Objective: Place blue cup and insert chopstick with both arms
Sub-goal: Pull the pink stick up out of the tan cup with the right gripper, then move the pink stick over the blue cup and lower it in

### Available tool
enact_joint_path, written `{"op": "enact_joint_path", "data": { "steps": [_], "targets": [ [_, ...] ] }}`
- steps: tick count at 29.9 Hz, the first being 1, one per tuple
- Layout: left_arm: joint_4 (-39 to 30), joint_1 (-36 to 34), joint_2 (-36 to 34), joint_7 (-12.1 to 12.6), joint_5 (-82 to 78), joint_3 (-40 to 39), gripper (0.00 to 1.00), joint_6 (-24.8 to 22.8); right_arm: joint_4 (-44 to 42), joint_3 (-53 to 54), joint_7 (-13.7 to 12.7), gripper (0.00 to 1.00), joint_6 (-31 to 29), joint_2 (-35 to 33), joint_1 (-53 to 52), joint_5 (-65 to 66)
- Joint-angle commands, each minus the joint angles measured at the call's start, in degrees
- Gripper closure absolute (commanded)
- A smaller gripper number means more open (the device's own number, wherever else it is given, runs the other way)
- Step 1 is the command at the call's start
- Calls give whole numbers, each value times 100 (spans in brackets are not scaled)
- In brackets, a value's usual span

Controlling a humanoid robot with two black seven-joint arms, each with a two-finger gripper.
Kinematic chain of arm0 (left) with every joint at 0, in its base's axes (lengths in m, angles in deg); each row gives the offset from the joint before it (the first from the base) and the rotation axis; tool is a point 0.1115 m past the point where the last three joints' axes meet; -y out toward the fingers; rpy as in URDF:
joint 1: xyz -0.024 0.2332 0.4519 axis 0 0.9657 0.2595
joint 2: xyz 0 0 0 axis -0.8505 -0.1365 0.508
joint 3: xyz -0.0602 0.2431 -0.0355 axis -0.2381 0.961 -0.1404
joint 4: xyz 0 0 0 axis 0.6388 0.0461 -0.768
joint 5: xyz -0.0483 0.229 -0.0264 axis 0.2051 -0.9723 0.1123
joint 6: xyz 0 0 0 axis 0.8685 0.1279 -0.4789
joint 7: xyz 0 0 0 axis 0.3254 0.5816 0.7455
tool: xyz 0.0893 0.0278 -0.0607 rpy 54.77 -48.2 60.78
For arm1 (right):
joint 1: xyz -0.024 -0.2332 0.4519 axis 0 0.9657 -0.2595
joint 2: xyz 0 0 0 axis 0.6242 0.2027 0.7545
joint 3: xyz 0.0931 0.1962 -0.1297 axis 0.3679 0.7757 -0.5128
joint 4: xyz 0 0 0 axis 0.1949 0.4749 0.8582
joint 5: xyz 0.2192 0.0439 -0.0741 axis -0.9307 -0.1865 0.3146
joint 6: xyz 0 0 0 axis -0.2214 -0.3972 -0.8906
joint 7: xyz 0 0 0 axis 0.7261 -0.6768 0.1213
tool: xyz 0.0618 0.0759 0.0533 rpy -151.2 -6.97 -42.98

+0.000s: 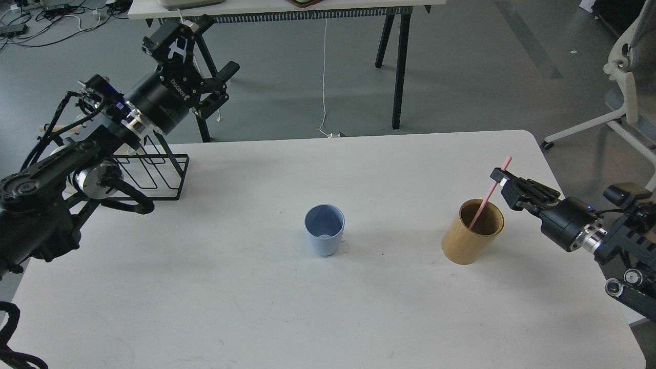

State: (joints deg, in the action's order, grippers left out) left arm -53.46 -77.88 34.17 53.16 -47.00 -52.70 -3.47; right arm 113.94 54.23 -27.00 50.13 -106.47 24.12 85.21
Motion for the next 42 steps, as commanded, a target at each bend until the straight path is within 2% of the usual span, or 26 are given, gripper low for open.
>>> {"op": "enact_joint_path", "data": {
  "steps": [1,10,25,30,35,38,42],
  "targets": [
    [1,0,8,0,6,0,6,0,15,0,0,94,6,0,-8,0],
    [1,9,8,0,-3,0,6,0,243,62,0,95,6,-131,-104,-35],
    [97,105,0,0,6,0,6,0,1421,659,0,98,-12,-1309,-342,-88],
    [351,193,8,0,6,9,6,0,1826,800,0,98,-73,-1529,-841,-105],
    [739,342,52,0,6,1,5,0,1826,651,0,98,-300,-1346,-1553,-44],
    [826,422,44,0,6,9,4,0,1730,441,0,99,-898,-793,-2247,18],
    [1011,483,43,0,15,1,4,0,1055,-323,0,99,-1040,156,-3056,447]
  ]
}}
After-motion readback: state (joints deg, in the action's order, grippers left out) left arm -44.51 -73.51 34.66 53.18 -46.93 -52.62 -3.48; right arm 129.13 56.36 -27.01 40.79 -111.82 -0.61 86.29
